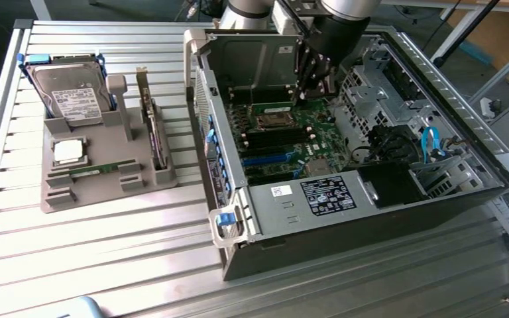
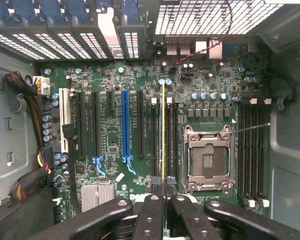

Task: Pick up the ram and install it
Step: 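Insert the ram into the slot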

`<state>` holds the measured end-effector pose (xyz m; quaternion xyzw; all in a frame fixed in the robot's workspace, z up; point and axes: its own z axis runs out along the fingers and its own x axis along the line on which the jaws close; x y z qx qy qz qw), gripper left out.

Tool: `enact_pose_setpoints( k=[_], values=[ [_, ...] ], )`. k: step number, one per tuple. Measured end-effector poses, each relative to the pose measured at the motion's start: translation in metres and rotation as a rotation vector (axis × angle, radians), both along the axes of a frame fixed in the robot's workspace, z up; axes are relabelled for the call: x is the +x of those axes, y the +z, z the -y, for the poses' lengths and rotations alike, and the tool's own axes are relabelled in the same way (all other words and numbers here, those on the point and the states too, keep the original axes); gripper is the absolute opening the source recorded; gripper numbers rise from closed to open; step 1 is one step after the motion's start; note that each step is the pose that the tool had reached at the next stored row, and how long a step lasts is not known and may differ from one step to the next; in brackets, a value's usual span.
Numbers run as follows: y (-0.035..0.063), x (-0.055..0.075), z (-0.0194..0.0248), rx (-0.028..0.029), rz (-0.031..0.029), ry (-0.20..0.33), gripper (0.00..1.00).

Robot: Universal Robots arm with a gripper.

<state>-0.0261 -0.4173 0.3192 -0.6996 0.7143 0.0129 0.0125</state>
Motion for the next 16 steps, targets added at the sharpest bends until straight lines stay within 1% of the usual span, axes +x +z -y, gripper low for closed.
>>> enact_pose_setpoints(
  k=[6,16],
  values=[
    [-0.0051,0.0,0.0,0.0,0.0,0.0,0.12],
    [-0.0201,0.0,0.0,0.0,0.0,0.0,0.12]
  ],
)
